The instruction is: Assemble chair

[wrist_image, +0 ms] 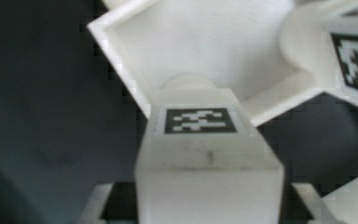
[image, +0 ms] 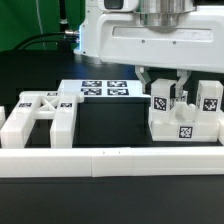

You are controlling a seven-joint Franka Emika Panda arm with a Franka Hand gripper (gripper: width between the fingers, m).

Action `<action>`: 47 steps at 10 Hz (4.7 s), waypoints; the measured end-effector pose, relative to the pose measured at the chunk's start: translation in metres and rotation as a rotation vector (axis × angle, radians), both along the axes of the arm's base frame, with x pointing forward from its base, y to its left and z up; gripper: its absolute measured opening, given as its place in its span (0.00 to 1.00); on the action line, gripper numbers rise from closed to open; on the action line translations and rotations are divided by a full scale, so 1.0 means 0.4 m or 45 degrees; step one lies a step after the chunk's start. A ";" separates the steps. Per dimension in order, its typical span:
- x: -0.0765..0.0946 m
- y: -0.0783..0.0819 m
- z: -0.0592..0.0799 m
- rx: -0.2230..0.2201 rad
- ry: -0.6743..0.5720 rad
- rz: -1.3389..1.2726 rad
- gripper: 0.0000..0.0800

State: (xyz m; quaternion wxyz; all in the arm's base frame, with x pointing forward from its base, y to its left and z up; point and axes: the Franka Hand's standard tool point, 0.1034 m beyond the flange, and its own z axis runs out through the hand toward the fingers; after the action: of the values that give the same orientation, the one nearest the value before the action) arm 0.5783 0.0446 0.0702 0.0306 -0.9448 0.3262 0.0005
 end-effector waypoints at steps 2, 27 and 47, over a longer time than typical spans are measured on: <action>0.000 0.008 -0.001 0.004 0.022 -0.265 0.36; 0.001 0.004 0.010 -0.058 -0.059 1.316 0.48; -0.008 0.030 0.017 -0.039 -0.013 0.297 0.81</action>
Offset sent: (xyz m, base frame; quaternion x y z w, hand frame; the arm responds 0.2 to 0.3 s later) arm 0.0005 -0.0058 0.0034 -0.0184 -0.0163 0.1368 0.9903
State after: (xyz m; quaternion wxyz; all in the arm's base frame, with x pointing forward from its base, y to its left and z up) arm 0.5751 0.0567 0.0771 0.0178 -0.9767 0.2140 -0.0058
